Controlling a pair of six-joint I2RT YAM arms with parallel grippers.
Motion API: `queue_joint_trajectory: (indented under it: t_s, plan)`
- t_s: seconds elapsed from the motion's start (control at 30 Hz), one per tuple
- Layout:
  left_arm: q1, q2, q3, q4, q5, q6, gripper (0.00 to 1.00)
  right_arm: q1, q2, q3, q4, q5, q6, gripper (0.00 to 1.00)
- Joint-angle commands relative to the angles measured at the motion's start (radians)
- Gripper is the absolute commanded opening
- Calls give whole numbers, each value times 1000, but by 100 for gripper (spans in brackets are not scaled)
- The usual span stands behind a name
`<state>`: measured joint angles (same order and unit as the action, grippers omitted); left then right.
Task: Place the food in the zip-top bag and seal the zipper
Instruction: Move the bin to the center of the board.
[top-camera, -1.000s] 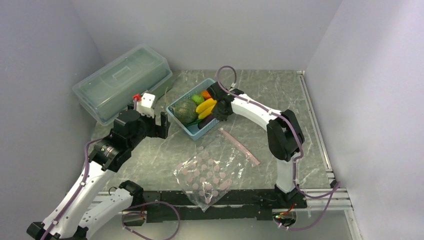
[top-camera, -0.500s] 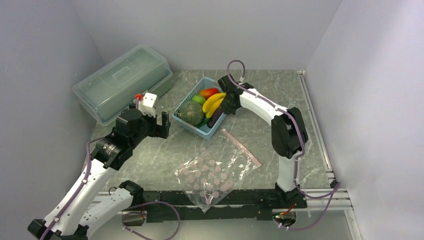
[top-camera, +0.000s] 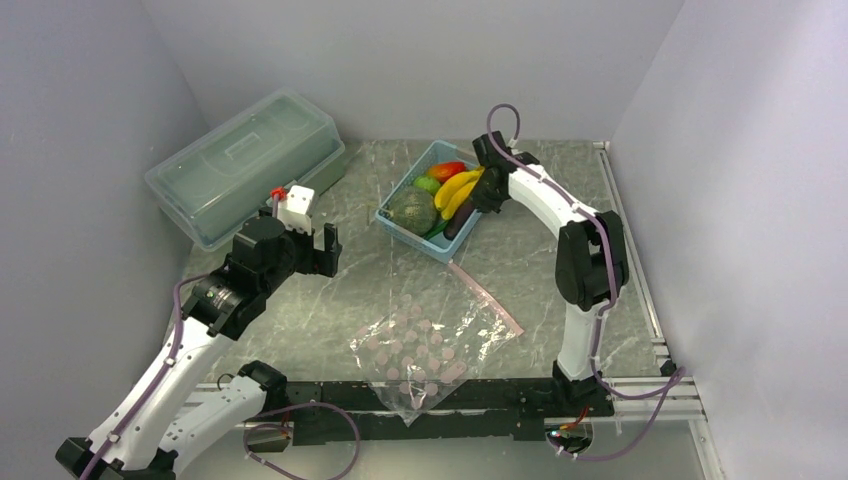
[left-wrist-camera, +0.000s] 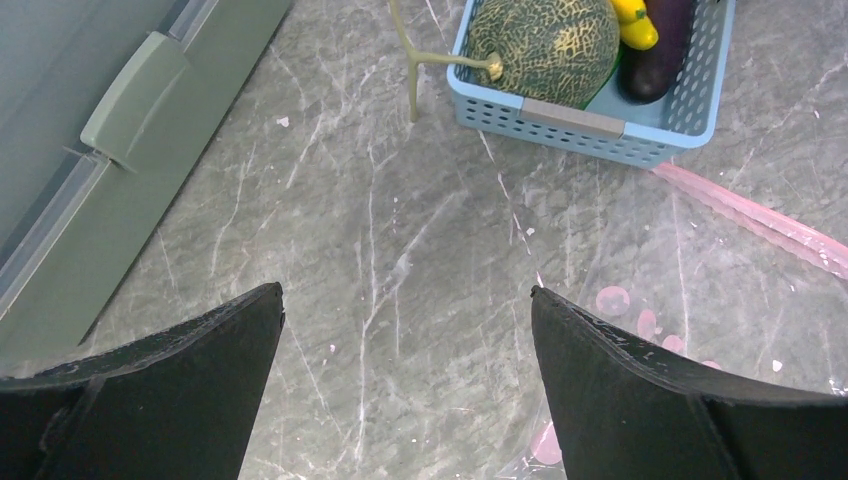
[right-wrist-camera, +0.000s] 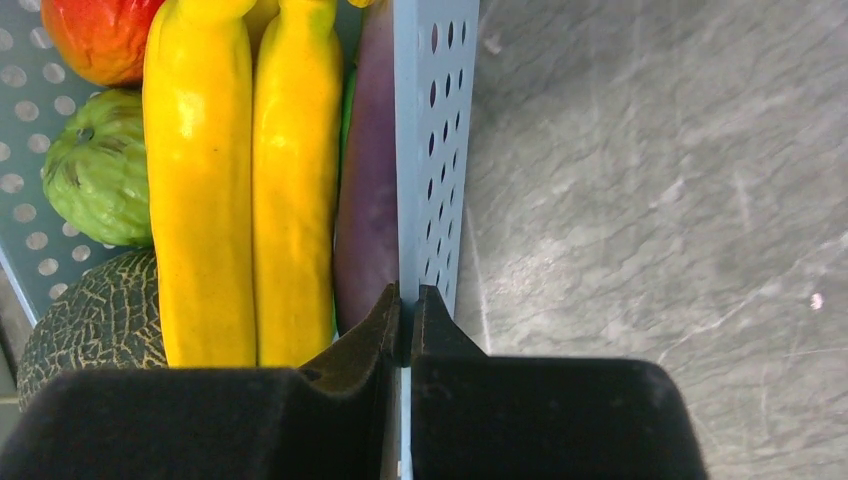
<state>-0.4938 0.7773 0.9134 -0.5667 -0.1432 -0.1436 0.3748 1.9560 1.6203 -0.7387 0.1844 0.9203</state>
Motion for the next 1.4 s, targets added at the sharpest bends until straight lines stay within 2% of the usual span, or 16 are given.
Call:
queue_joint_trajectory:
  t_s: [0.0,0.27,0.6,1.03,1.1,1.17,1.3,1.37]
  plan:
    - [-3,-2,-3,13,1,0,99,-60,-75,23,73,8,-86,0]
    - [-3,-5,-4,15,4,0,99,-161,-105,-12,74,-77,-244,0]
    - [-3,-12,-3,17,13,-1,99,-332,-208,-161,100,-215,-416,0]
    - [-2,-10,-4,16,20,-3,99,-400,-262,-279,138,-198,-454,0]
    - [-3,-8,-3,16,19,-4,99,-400,-269,-290,145,-205,-449,6]
    - [-3,-6,-3,15,19,-3,99,-401,-275,-300,151,-209,-445,17]
    - [-3,-7,-4,15,18,-3,99,-401,-284,-309,155,-203,-442,33]
    - [-3,-4,-4,15,18,-3,99,-401,-288,-307,151,-199,-438,45]
